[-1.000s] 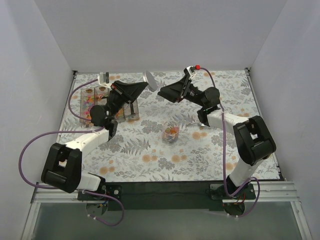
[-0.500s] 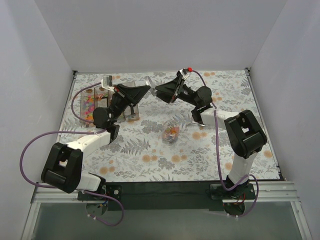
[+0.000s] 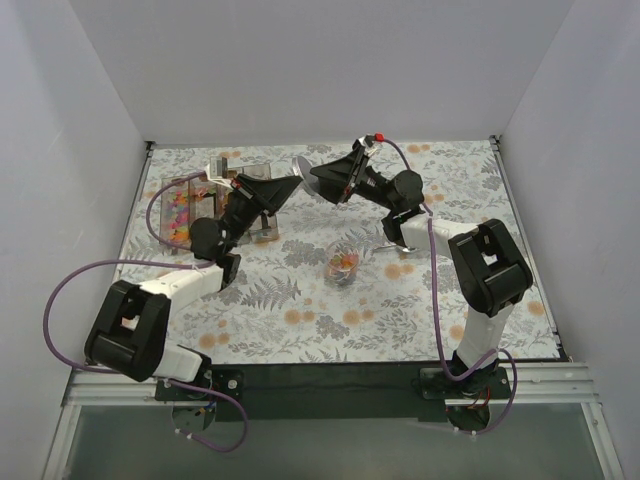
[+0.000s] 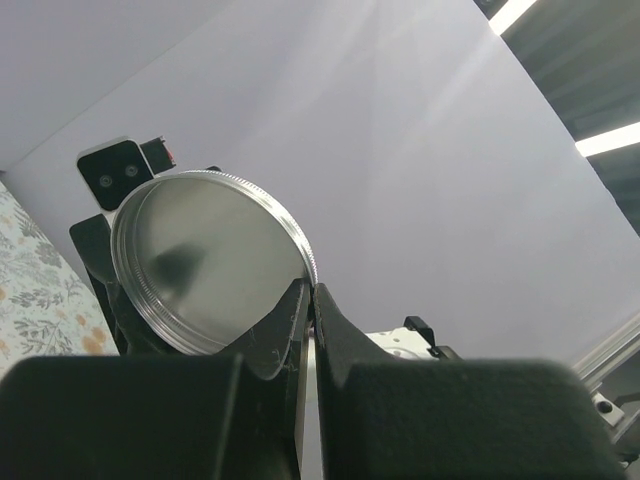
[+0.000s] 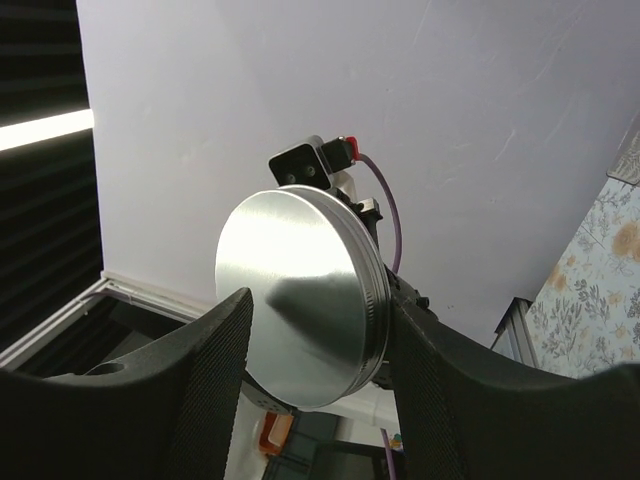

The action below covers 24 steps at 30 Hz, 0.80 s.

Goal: Pack the candies
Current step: Pick up the bottle lid at the center of the board.

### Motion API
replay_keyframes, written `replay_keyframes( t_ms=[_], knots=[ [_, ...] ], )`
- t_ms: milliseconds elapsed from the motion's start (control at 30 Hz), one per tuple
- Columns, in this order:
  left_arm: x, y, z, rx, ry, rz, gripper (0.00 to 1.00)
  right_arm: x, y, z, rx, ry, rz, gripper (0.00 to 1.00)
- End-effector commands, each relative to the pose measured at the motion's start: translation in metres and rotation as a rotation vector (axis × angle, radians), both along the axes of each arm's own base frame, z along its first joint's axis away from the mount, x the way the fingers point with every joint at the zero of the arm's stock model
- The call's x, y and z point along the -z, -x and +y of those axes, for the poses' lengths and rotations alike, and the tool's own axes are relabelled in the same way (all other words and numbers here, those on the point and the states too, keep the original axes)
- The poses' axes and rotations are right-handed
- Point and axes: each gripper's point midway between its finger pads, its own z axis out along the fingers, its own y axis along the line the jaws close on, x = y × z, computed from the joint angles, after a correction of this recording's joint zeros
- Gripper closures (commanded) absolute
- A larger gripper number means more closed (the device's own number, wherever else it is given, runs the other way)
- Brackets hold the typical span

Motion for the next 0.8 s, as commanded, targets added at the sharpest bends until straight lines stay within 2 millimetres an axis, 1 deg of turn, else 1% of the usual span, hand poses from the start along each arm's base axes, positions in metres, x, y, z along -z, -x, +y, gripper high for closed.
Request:
replay_keyframes(
  t_ms=[0, 67, 100, 133, 233, 267, 333, 367, 500, 567, 600, 633, 667, 700, 733, 767],
  knots=[
    [-0.063, 0.048, 0.023, 0.32, 0.384, 0.062, 1.0, -0.073, 0.048, -0.025, -0.01, -0.238, -0.376, 0.4],
    [-0.064, 0.05, 0.024, 0.33, 0.396, 0.05, 1.0, -0.074, 0.05, -0.026, -0.011, -0.24, -0.378, 0.44],
    [-0.061, 0.048, 0.025, 0.334, 0.406, 0.062, 1.0, -0.075, 0.051, -0.027, -0.01, -0.241, -0.38, 0.46],
    [-0.061, 0.051, 0.028, 0.335, 0.423, 0.048, 1.0, -0.073, 0.051, -0.027, -0.01, -0.24, -0.374, 0.48],
    [-0.057, 0.054, 0.034, 0.343, 0.46, 0.048, 1.0, -0.074, 0.053, -0.029, -0.006, -0.239, -0.383, 0.52],
    [-0.053, 0.053, 0.036, 0.338, 0.469, 0.058, 1.0, -0.073, 0.054, -0.03, -0.005, -0.236, -0.379, 0.54],
    [-0.052, 0.053, 0.039, 0.33, 0.47, 0.052, 1.0, -0.072, 0.055, -0.031, -0.004, -0.233, -0.379, 0.56],
    [-0.051, 0.054, 0.039, 0.33, 0.466, 0.054, 1.0, -0.071, 0.055, -0.032, -0.002, -0.231, -0.377, 0.6],
    [-0.05, 0.052, 0.043, 0.314, 0.455, 0.052, 1.0, -0.07, 0.058, -0.034, 0.002, -0.228, -0.378, 0.68],
    [-0.049, 0.053, 0.043, 0.315, 0.448, 0.048, 1.0, -0.07, 0.058, -0.036, 0.006, -0.224, -0.38, 0.75],
    [-0.046, 0.053, 0.043, 0.314, 0.441, 0.054, 1.0, -0.069, 0.059, -0.036, 0.005, -0.222, -0.381, 0.76],
    [-0.045, 0.054, 0.042, 0.316, 0.437, 0.058, 1.0, -0.068, 0.059, -0.037, 0.006, -0.219, -0.381, 0.81],
    [-0.043, 0.056, 0.042, 0.311, 0.429, 0.057, 1.0, -0.069, 0.06, -0.038, 0.006, -0.219, -0.381, 0.83],
    [-0.037, 0.056, 0.041, 0.312, 0.417, 0.071, 1.0, -0.067, 0.06, -0.038, 0.008, -0.215, -0.383, 0.84],
    [-0.034, 0.058, 0.041, 0.311, 0.408, 0.076, 0.98, -0.067, 0.06, -0.039, 0.009, -0.213, -0.382, 0.87],
    [-0.031, 0.059, 0.041, 0.307, 0.4, 0.083, 0.93, -0.067, 0.061, -0.04, 0.01, -0.211, -0.387, 0.89]
  ],
)
